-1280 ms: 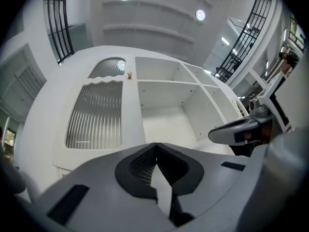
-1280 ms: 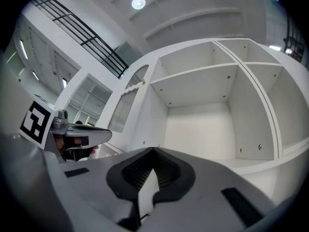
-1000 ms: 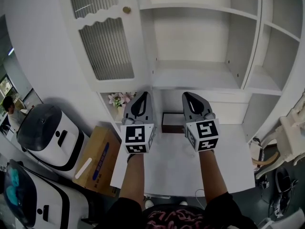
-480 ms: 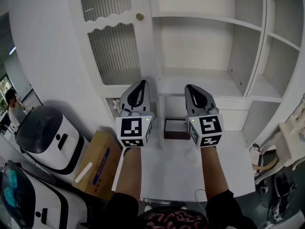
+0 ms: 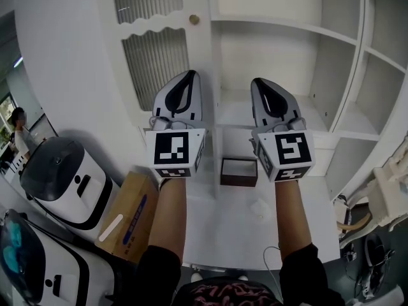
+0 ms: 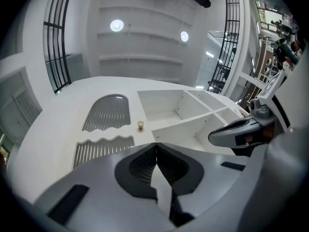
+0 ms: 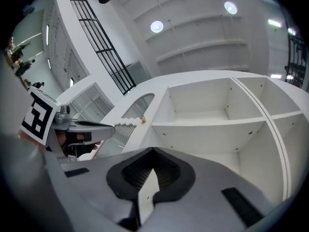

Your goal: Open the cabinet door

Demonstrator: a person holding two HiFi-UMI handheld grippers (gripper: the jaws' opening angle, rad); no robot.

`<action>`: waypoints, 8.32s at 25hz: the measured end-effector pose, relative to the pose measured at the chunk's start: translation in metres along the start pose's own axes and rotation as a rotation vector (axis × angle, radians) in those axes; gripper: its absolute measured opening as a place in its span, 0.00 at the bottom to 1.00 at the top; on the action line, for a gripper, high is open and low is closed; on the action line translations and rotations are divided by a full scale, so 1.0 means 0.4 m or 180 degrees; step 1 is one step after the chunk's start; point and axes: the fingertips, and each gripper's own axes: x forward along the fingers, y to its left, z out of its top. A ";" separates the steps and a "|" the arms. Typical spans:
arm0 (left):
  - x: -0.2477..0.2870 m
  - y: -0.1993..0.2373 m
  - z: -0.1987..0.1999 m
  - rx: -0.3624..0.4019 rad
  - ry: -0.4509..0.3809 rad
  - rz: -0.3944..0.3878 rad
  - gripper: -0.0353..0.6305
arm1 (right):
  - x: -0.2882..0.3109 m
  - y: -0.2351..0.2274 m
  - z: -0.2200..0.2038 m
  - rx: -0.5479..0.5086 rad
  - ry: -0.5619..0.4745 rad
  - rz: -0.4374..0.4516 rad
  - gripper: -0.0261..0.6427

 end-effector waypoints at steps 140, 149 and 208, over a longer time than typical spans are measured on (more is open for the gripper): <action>-0.400 0.585 0.388 -0.0523 -0.0623 -0.1033 0.10 | 0.193 0.440 -0.089 0.0335 0.0110 0.0941 0.06; -0.438 0.704 0.366 -0.0169 -0.0394 -0.0157 0.10 | 0.196 0.505 -0.075 0.0370 0.0087 0.1068 0.06; 0.040 -0.309 0.048 -0.0664 -0.0017 -0.0774 0.08 | -0.378 -0.317 -0.124 -0.0187 0.0747 -0.0922 0.06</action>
